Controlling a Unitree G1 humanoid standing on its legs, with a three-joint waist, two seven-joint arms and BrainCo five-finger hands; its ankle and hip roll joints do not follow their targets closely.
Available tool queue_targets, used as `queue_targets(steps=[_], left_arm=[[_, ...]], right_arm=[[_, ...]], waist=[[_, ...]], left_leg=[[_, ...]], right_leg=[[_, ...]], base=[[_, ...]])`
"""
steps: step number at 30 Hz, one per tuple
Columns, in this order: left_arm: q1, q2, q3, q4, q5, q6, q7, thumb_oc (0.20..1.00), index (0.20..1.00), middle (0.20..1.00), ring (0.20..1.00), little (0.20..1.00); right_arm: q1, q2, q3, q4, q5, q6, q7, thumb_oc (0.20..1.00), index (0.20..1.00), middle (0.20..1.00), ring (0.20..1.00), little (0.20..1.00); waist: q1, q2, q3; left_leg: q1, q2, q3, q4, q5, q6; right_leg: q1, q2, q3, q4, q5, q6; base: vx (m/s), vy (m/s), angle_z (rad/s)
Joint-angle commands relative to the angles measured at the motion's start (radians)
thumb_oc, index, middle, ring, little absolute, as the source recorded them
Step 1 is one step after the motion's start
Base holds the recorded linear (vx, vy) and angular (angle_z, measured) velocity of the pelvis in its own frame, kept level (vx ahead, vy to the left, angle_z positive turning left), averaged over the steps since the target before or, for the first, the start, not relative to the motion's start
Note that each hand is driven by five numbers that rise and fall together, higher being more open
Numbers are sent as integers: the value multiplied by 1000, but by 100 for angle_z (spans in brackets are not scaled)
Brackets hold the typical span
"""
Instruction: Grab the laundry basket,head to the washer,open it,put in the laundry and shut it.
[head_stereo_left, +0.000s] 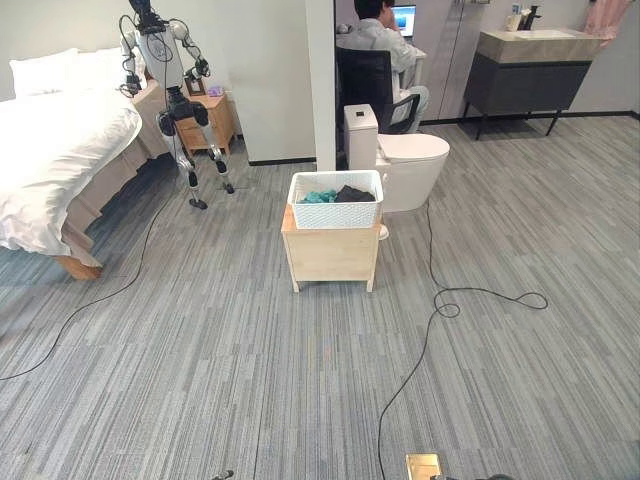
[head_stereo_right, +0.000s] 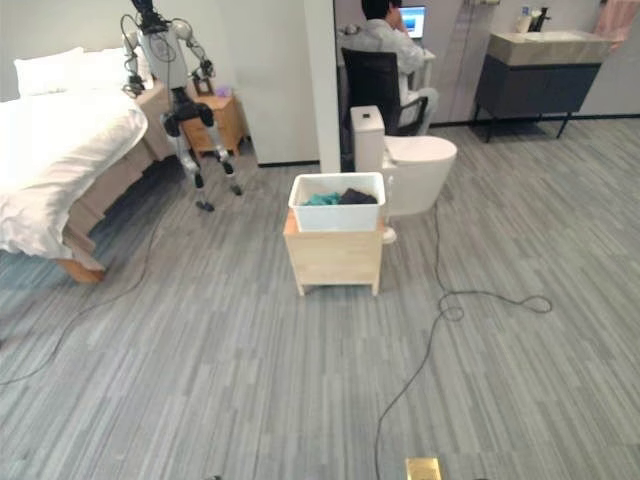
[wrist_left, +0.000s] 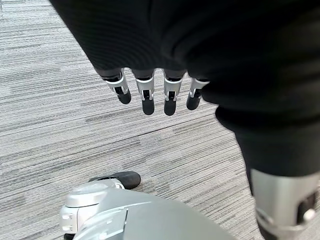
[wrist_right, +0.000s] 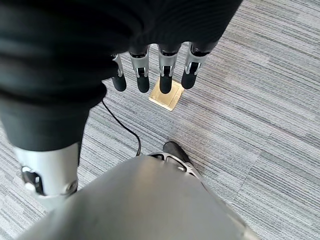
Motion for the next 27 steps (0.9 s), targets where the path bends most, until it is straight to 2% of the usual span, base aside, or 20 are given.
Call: queue_targets(steps=[1,13,27], left_arm=[[-49,45,20,37,12,-34,23,1000,1000,1000,1000,1000],[-48,57,49,46,13,-40,57,1000,1000,1000,1000,1000],[-47,47,47,59,19,-39,59,1000,1000,1000,1000,1000]], right_arm=[[-30,26,40,2,0,-9,2,1000,1000,1000,1000,1000],[-3,26,34,6,-5,-12,-2,1000,1000,1000,1000,1000],[-14,23,35,-1,0,-12,-5,1000,1000,1000,1000,1000]], waist=[[9,-89,9],[3,-98,13],[-1,-92,14]], left_leg=[[-19,7,22,-14,-3,-10],[-20,12,31,-14,-2,-12],[-30,22,53,-14,5,-18]], right_leg=[[66,-105,100,-69,12,101],[61,-102,114,-76,23,102],[42,-97,143,-90,38,105]], base=[[0,0,0],[-7,-3,-5],[-11,-10,-3]])
